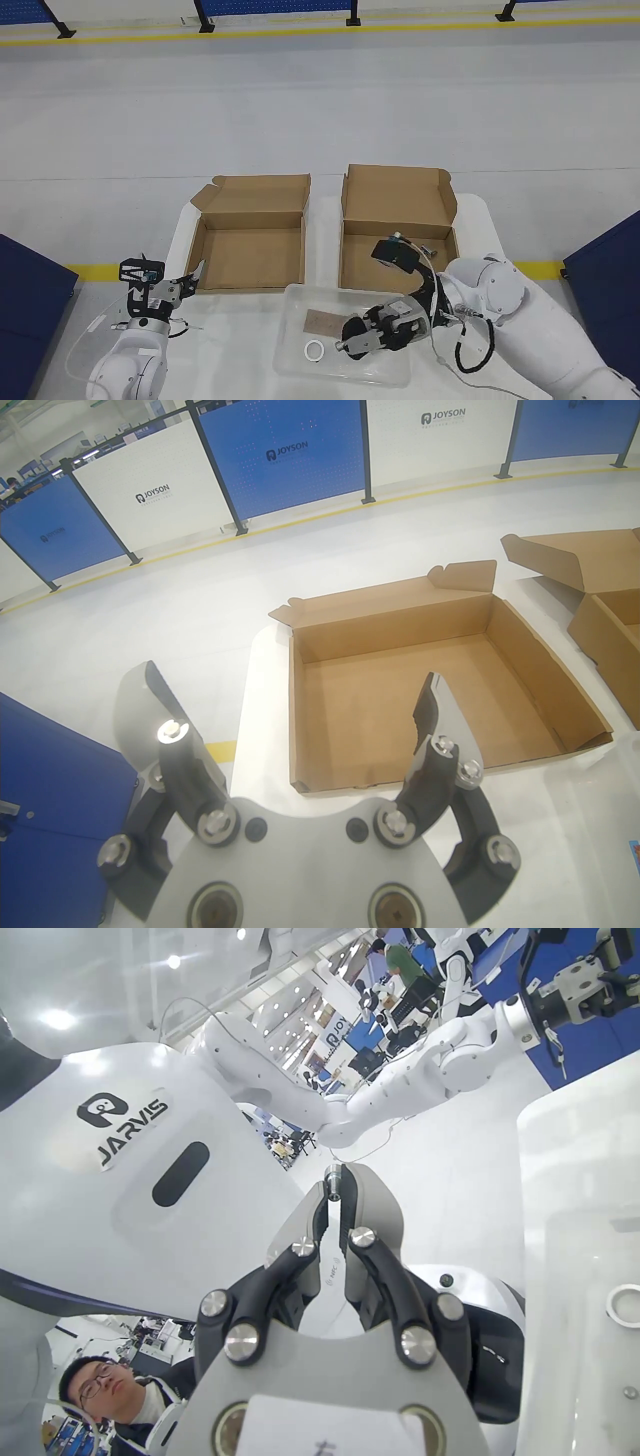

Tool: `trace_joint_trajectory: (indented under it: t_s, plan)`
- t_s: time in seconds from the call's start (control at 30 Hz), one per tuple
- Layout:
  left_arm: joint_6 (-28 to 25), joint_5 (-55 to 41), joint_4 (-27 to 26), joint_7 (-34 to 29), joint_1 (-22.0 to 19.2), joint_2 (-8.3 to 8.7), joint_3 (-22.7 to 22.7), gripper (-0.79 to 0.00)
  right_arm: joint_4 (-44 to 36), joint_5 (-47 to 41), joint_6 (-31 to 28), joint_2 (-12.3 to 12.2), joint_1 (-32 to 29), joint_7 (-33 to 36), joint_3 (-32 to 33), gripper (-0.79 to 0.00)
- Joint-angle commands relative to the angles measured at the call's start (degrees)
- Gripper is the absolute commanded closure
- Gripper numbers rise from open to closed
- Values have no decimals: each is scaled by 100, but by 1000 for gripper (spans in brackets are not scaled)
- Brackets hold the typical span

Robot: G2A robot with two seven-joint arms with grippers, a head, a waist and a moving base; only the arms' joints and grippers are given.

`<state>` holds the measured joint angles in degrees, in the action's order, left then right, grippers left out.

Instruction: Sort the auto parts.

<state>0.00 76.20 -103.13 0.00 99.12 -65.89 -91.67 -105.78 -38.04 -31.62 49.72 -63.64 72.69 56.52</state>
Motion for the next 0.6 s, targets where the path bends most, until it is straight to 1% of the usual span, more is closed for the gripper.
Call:
trace_joint_trajectory:
  t_s: [0.0,0.13,0.23,0.3,0.37,0.57]
  plan:
    - [0,0,0,0,0,0,0,-785,-1,16,1,1,-2,1,1,0]
    - [0,0,0,0,0,0,0,-785,-1,16,1,1,-2,1,1,0]
    - [0,0,0,0,0,0,0,-785,-66,-97,53,17,-87,-225,-2,0]
    - [0,0,0,0,0,0,0,-785,-71,-479,11,28,-138,-252,60,0]
    - [0,0,0,0,0,0,0,-785,-40,-1079,-69,37,-196,-83,143,0]
    - [0,0,0,0,0,0,0,-785,-82,-2420,209,82,-345,207,408,0]
